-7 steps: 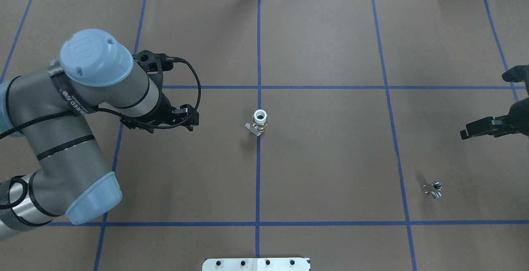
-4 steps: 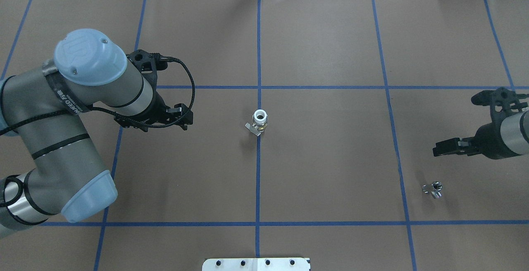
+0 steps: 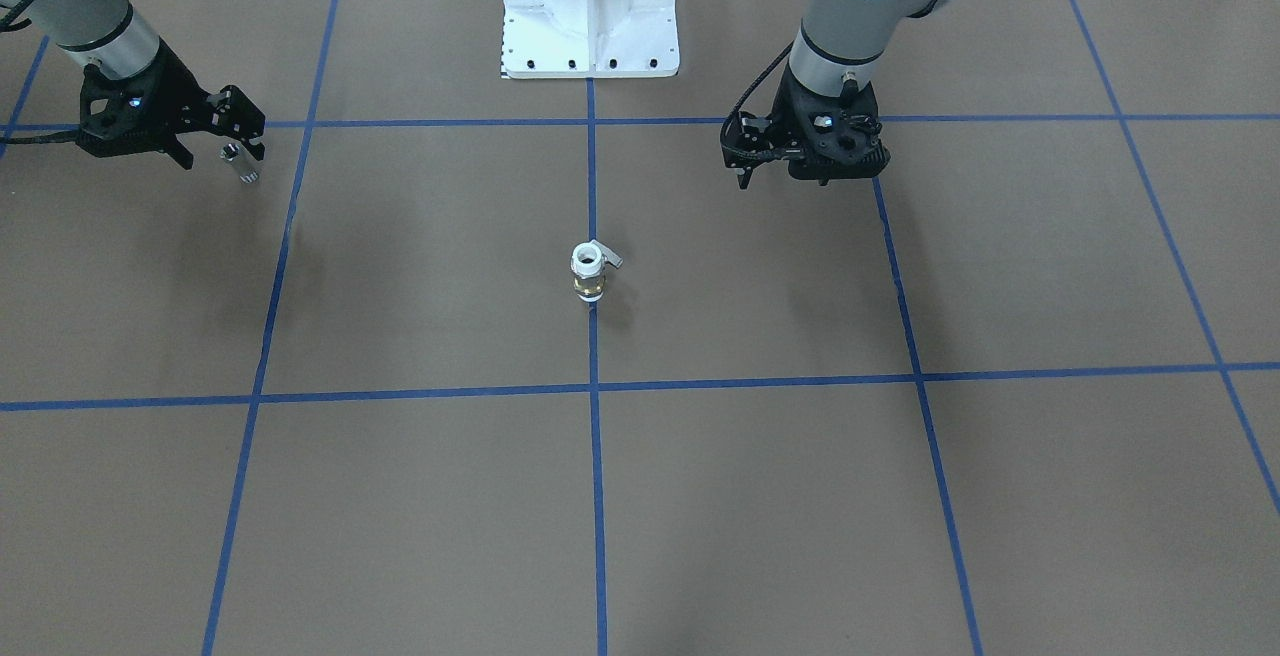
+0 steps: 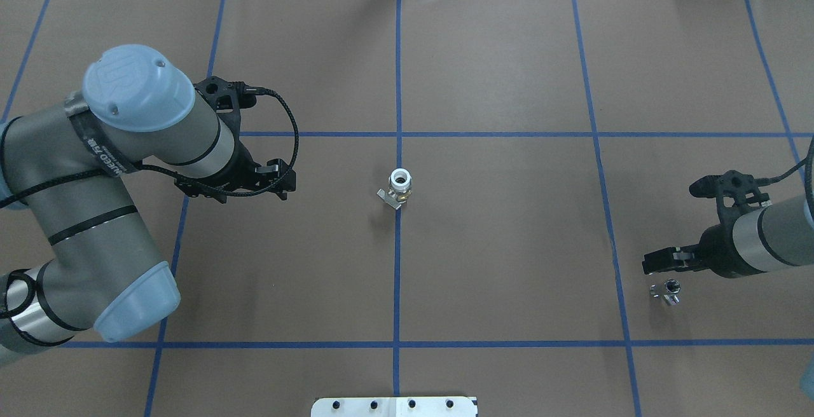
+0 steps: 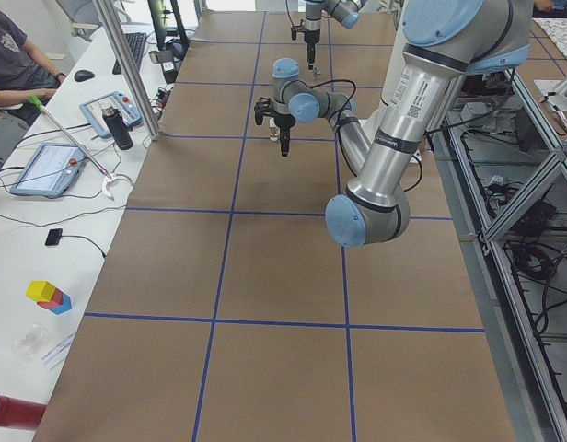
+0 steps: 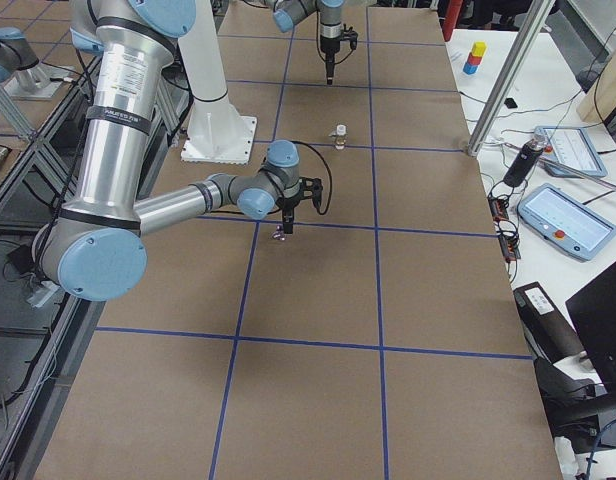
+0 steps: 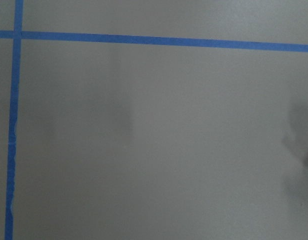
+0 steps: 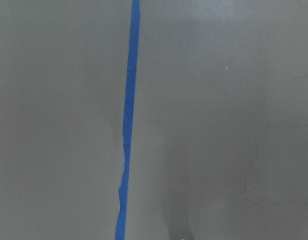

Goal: Assemble PPR valve and pipe with both arms
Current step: 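Lower the right gripper onto the small silver fitting and close it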

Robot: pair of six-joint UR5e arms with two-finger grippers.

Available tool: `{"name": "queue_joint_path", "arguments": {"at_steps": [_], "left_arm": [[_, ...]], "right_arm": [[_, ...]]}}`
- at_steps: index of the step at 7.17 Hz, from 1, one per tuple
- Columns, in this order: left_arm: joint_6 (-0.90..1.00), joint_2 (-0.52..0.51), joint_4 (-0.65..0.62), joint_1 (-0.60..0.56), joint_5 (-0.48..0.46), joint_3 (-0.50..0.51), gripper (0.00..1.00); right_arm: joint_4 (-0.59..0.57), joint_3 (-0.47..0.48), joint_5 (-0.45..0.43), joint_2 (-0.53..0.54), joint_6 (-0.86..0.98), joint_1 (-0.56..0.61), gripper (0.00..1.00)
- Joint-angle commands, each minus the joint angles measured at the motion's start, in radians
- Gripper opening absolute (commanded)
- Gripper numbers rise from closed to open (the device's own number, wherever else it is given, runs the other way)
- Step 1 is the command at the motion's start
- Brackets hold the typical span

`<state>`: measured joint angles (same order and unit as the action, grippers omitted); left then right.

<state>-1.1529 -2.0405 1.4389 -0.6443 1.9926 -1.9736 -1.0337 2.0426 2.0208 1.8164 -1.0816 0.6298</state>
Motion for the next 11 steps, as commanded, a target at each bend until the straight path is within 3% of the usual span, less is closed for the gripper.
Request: {"name": "queue_joint_path", "arguments": {"at_steps": [1, 3, 6, 11], "left_arm": [[-0.001, 0.000, 0.001, 0.000, 0.000, 0.007, 1.00], [-0.001, 0.000, 0.002, 0.000, -0.002, 0.007, 1.00], [-0.002, 0.000, 0.000, 0.002, -0.002, 0.010, 1.00], [-0.005, -0.001, 0.001, 0.002, -0.003, 0.012, 1.00]], "right_arm": [[0.000, -0.031, 0.001, -0.003, -0.012, -0.019, 0.88], [0.000, -0.047, 0.001, -0.005, -0.012, -0.036, 0.88], [0.000, -0.053, 0.003, 0.000, -0.011, -0.038, 0.74], [0.000, -0.050, 0.006, 0.001, -0.011, -0.052, 0.73]]}}
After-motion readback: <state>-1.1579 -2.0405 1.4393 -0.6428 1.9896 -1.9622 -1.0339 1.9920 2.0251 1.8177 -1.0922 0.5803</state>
